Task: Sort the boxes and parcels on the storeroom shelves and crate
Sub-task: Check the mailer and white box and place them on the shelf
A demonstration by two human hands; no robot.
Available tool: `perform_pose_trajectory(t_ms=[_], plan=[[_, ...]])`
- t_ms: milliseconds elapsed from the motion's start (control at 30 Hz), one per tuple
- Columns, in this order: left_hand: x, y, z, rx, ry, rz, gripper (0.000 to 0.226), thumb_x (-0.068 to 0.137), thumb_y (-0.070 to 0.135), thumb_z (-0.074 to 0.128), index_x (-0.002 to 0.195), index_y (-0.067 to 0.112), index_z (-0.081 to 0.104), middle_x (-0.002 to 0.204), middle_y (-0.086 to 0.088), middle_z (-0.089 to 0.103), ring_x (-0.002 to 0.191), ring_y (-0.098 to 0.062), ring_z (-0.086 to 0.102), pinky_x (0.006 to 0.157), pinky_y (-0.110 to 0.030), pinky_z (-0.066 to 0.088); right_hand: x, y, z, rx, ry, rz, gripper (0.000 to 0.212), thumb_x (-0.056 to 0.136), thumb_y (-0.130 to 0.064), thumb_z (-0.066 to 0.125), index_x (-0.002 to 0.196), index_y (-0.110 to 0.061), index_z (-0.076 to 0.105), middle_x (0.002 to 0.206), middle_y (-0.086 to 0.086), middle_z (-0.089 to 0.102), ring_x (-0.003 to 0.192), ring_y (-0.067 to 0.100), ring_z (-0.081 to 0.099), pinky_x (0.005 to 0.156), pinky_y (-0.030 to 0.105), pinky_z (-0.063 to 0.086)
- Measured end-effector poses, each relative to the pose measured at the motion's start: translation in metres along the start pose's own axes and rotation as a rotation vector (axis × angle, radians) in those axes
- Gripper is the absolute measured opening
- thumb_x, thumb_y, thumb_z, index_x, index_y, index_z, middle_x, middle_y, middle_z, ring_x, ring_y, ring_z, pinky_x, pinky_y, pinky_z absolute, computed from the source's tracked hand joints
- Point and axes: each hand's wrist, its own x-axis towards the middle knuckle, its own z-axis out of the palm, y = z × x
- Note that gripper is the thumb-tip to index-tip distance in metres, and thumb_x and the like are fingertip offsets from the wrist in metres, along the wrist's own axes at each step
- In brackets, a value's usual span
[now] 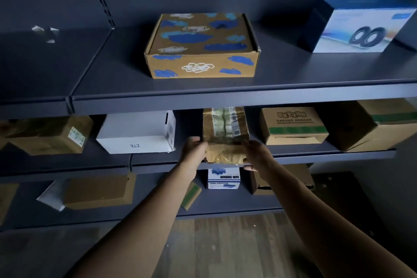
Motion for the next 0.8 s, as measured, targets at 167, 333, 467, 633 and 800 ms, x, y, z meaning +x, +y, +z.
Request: perform_pose_trajectory(t_ms=[167,333,467,633,800], plan=[[0.004,0.010,0.014,0.073,-0.070,0.047,0.030,0.078,0.010,0.050,0.107,0.015,0.059,0.107,-0.009,0.061,0.098,-0.023,0.056,0.083,-0.031,0.043,0.013,0.006,0.006,0.071,-0.006,-0.061,0.038,0.100,-0.017,0.046,0.137,-0.013,0.044,0.136,0.013,0.053,0.101,0.023,0.056,0.089,0.044,0.052],[-0.005,0.021,0.017,0.138,-0.026,0.098,0.030,0.092,0.004,0.045,0.117,0.018,0.051,0.101,0.003,0.058,0.095,-0.016,0.051,0.073,-0.026,0.041,0.000,0.005,0.025,-0.030,0.054,-0.124,0.052,0.095,-0.014,0.049,0.145,-0.011,0.035,0.140,0.012,0.052,0.117,0.034,0.056,0.093,0.035,0.046],[-0.013,0.018,0.000,0.157,-0.002,0.067,0.052,0.093,0.005,0.047,0.144,0.015,0.036,0.138,-0.007,0.047,0.125,-0.025,0.046,0.105,-0.037,0.042,-0.013,-0.011,0.050,0.024,-0.006,-0.151,0.050,0.096,-0.016,0.052,0.144,-0.013,0.040,0.140,0.006,0.053,0.110,0.027,0.059,0.096,0.044,0.050],[-0.008,0.012,-0.053,0.259,0.159,0.268,0.045,0.090,-0.002,0.044,0.133,0.010,0.050,0.133,-0.012,0.053,0.119,-0.025,0.053,0.097,-0.029,0.045,-0.020,-0.042,0.092,0.033,-0.027,-0.198,0.045,0.091,-0.018,0.056,0.135,-0.013,0.052,0.125,0.011,0.063,0.107,0.031,0.061,0.091,0.053,0.052],[0.012,0.000,-0.133,0.280,0.360,0.396,0.035,0.088,-0.005,0.043,0.118,0.008,0.056,0.121,-0.012,0.053,0.103,-0.022,0.052,0.079,-0.022,0.038,-0.015,-0.062,0.144,0.010,-0.041,-0.200,0.048,0.089,-0.017,0.057,0.136,-0.011,0.050,0.136,0.009,0.056,0.120,0.031,0.056,0.098,0.051,0.049]])
